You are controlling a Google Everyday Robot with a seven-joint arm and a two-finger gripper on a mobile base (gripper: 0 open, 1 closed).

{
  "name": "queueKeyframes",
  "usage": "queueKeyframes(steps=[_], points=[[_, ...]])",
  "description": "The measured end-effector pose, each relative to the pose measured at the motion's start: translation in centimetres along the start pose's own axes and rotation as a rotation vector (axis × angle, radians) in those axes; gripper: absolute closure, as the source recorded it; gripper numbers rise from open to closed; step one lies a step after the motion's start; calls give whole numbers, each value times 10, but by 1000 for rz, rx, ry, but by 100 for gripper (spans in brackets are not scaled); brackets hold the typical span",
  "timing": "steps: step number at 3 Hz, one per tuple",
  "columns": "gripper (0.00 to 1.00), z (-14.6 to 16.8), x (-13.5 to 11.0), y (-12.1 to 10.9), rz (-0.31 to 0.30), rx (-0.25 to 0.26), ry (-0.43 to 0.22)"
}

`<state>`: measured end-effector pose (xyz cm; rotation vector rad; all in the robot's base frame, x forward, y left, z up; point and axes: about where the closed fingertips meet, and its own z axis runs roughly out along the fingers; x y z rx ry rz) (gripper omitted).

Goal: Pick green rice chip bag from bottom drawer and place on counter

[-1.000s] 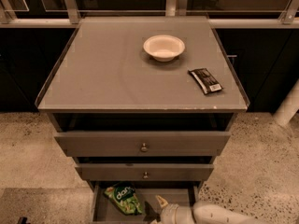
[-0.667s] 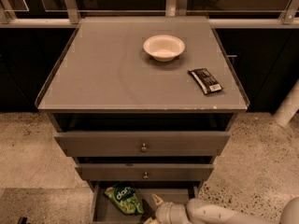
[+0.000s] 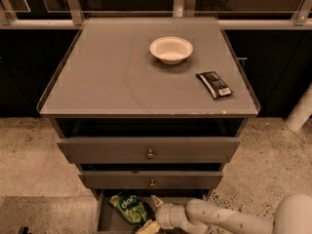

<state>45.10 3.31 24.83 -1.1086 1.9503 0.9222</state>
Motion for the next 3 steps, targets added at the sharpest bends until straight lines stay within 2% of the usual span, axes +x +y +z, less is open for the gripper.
queueKeyframes(steps=[1,2,3], points=[[0,2,4,-1,26,10,0],[0,2,4,-1,26,10,0],[0,19,3,-21,29,21,-3]])
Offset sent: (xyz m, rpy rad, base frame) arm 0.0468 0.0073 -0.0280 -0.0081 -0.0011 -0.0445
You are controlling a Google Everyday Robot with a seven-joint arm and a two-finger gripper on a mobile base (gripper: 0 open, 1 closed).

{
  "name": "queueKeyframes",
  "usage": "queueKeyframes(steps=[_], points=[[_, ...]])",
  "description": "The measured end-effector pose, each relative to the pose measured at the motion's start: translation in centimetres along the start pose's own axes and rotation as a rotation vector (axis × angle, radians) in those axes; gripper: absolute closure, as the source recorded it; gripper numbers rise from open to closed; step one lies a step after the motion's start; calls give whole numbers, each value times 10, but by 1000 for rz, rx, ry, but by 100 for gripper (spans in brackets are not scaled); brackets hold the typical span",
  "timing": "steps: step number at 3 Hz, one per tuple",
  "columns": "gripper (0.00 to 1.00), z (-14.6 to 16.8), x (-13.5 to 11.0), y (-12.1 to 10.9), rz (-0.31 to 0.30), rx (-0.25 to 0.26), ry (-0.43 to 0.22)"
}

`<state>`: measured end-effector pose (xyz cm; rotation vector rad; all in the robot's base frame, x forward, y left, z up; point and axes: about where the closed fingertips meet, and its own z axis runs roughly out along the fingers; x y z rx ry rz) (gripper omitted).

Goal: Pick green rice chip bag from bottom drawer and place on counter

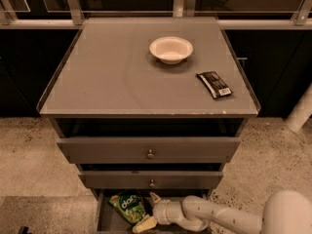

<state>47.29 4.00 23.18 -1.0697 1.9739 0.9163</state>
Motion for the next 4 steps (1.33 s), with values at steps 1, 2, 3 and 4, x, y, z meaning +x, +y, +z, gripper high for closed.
queueKeyframes(steps=[1,2,3,4], points=[[0,19,1,-19,0,32,-2],[0,31,2,-35,-2,67,2],[0,39,12,-43,21,101,10],[0,43,20,-47,38,127,21]])
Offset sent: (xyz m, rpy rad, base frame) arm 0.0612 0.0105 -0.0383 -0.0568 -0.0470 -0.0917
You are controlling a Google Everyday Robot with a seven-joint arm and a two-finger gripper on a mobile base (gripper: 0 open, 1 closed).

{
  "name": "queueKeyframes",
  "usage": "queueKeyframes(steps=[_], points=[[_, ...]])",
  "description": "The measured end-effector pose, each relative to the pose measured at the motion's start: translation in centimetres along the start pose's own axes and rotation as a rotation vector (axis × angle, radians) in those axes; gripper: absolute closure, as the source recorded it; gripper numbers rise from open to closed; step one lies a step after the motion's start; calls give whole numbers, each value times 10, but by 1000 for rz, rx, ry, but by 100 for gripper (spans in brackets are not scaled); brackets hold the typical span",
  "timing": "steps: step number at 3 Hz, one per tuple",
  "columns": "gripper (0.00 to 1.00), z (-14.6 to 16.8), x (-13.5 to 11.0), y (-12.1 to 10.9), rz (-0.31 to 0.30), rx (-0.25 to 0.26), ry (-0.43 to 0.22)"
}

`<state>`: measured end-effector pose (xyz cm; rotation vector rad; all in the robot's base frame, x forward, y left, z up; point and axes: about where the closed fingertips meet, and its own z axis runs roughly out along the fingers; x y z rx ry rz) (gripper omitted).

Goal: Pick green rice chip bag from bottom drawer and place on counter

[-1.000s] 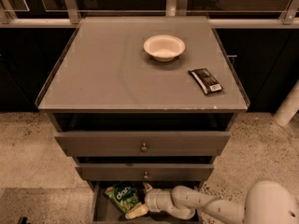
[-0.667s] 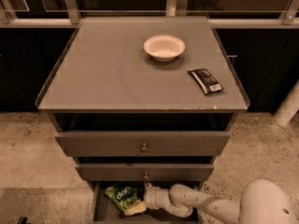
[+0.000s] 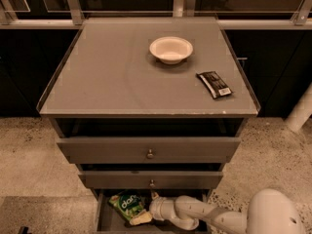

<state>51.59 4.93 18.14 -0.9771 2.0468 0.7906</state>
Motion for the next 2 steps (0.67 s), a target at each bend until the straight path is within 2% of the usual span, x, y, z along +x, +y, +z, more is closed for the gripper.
queueKeyframes(steps=[1,2], points=[[0,4,8,-2,19,29,12],[19,4,9,-3,19,30,12]])
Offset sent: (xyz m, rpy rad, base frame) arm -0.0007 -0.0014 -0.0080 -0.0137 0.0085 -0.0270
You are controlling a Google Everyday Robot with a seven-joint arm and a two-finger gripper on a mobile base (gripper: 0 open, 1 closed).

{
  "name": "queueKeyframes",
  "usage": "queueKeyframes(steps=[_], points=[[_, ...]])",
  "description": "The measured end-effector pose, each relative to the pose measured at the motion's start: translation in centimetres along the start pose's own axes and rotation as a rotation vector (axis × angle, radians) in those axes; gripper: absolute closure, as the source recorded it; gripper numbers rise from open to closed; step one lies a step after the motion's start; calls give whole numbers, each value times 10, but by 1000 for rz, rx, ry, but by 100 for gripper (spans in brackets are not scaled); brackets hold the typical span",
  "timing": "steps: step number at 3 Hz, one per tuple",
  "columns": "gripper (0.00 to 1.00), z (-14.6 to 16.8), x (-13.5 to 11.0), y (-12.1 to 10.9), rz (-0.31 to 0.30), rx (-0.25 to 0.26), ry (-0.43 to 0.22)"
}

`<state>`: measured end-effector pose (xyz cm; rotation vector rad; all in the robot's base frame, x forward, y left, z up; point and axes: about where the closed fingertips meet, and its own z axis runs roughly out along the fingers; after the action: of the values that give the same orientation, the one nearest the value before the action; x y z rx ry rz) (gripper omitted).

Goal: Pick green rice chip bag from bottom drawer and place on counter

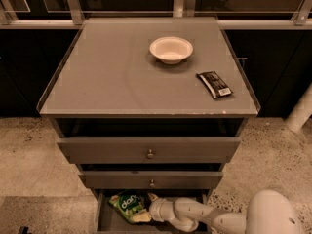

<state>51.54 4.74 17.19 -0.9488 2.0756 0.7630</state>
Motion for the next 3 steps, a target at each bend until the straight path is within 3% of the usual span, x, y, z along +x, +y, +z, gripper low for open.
queueKeyframes(steps=[3], points=[[89,0,0,0,0,0,0]])
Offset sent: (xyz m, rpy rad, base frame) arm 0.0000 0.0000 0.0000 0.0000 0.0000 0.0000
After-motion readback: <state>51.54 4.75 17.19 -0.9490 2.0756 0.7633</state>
